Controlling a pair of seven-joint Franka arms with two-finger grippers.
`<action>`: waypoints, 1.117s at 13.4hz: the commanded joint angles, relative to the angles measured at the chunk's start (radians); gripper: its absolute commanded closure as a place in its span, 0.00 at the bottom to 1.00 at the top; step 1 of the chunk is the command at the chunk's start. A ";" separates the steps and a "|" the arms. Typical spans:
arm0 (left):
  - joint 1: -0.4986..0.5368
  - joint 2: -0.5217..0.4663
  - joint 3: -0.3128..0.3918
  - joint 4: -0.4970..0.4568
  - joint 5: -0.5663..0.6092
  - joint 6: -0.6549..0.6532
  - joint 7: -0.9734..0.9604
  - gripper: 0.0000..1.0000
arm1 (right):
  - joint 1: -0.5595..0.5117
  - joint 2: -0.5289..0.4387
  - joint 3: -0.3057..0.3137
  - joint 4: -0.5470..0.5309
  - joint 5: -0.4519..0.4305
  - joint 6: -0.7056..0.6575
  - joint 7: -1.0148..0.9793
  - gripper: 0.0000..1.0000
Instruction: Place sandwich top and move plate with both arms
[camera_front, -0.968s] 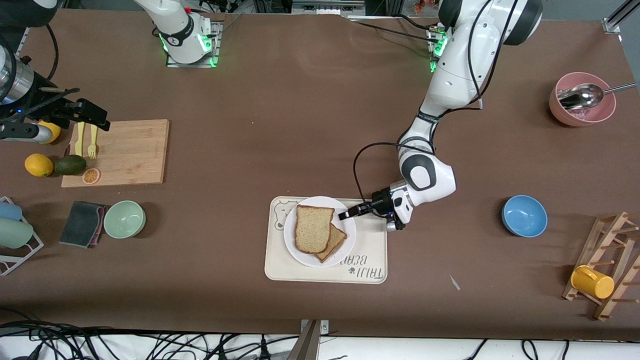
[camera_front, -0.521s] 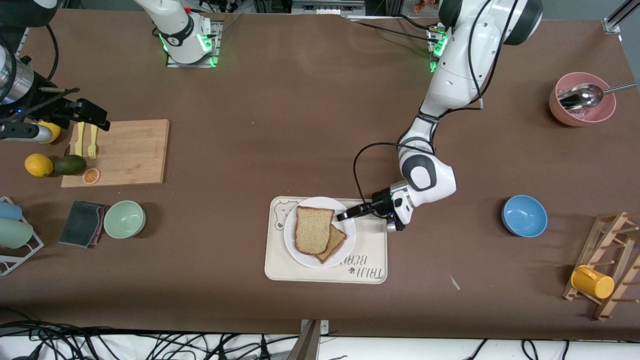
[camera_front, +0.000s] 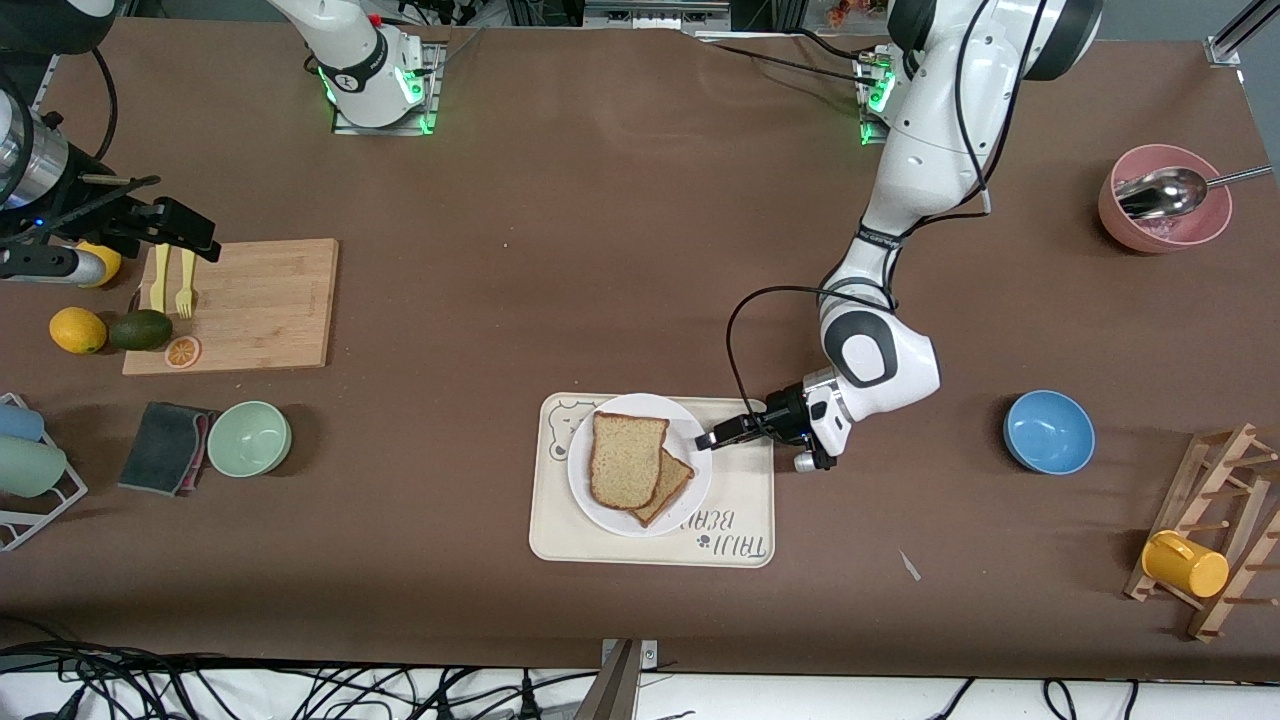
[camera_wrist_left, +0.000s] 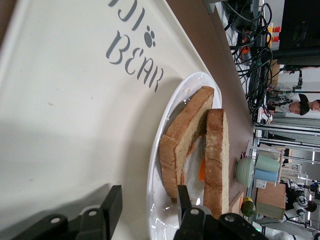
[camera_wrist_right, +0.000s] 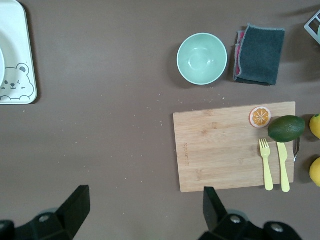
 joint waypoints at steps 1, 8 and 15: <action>0.020 -0.102 -0.013 -0.118 0.065 0.002 -0.010 0.42 | 0.001 -0.011 0.002 0.002 0.009 -0.001 0.002 0.00; 0.164 -0.322 -0.135 -0.270 0.313 -0.004 -0.159 0.02 | 0.015 -0.009 0.011 0.015 -0.026 -0.001 0.002 0.00; 0.279 -0.488 -0.177 -0.370 0.712 -0.053 -0.253 0.01 | 0.006 -0.008 0.005 0.016 -0.025 -0.009 -0.017 0.00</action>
